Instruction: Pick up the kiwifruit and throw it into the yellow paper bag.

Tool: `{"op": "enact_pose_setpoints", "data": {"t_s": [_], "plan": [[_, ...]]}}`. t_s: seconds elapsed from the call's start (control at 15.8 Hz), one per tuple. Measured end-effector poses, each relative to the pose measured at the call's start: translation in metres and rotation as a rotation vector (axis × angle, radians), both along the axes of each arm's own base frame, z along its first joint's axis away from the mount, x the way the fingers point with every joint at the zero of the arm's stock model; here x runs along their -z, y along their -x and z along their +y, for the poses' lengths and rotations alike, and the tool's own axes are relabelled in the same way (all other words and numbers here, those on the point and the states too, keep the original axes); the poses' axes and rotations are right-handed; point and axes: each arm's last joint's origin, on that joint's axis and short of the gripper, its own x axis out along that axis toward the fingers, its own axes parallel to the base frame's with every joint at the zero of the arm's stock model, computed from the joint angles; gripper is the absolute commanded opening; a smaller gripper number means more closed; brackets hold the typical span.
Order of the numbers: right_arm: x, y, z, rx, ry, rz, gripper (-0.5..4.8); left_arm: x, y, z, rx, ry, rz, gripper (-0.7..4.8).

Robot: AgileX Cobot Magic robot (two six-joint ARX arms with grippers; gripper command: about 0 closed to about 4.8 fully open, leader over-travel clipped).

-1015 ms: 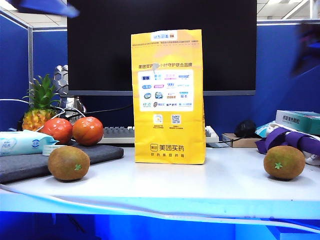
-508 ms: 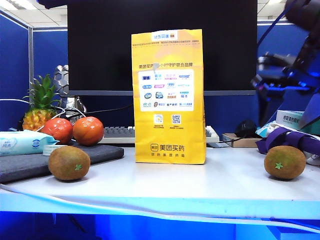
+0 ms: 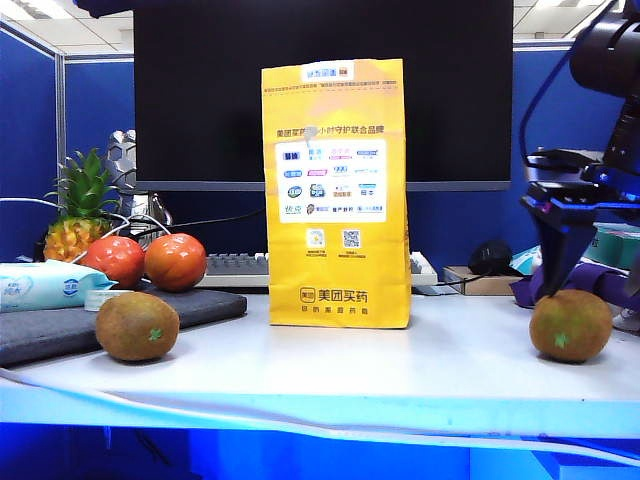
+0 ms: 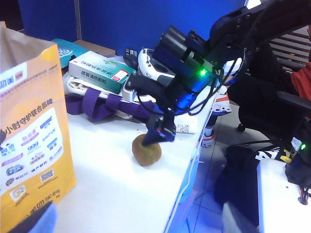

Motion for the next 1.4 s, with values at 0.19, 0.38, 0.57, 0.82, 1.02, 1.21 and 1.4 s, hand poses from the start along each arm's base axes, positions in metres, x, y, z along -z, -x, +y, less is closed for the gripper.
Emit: {"op": "enact_pose_setpoints", "data": {"t_s": [0.19,0.38,0.57,0.82,1.02,1.21,1.4], "plan": [[0.002,0.002,0.003,-0.033,-0.048,0.035,4.79,0.000,0.000,0.000,0.000,0.000,0.000,4.79],[0.013,0.000,0.003,-0.035,-0.046,0.090,4.79,0.000,0.000,0.000,-0.001,0.000,0.001,4.79],[0.021,-0.004,0.004,-0.035,-0.044,0.105,2.09,0.000,0.000,0.000,-0.001,0.000,0.005,4.79],[0.019,-0.011,0.005,-0.054,-0.045,0.032,0.80,0.001,-0.001,0.000,-0.028,-0.011,0.007,4.79],[0.010,-0.017,0.007,-0.093,-0.067,0.002,0.81,0.002,-0.003,0.002,-0.131,-0.047,-0.004,4.79],[-0.048,-0.035,0.011,-0.134,-0.084,-0.078,0.81,-0.001,-0.009,0.004,-0.331,-0.068,-0.013,4.79],[-0.113,-0.032,0.013,-0.181,-0.144,-0.203,0.80,-0.011,-0.010,0.007,-0.457,-0.027,-0.064,4.79]]}}
